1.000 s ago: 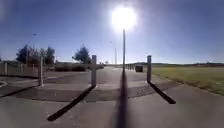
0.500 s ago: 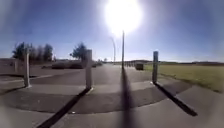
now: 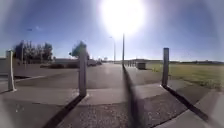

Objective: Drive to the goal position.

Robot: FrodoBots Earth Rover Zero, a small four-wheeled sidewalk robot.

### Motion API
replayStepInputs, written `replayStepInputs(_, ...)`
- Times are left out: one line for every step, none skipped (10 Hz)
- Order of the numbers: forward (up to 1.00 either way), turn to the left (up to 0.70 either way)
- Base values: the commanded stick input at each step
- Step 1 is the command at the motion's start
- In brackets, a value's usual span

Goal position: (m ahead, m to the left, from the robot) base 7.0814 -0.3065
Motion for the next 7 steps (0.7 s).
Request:
replayStepInputs(1.0, 0.0)
replayStepInputs(1.0, 0.0)
replayStepInputs(1.0, 0.0)
replayStepInputs(1.0, 0.0)
replayStepInputs(1.0, 0.0)
replayStepInputs(1.0, 0.0)
replayStepInputs(1.0, 0.0)
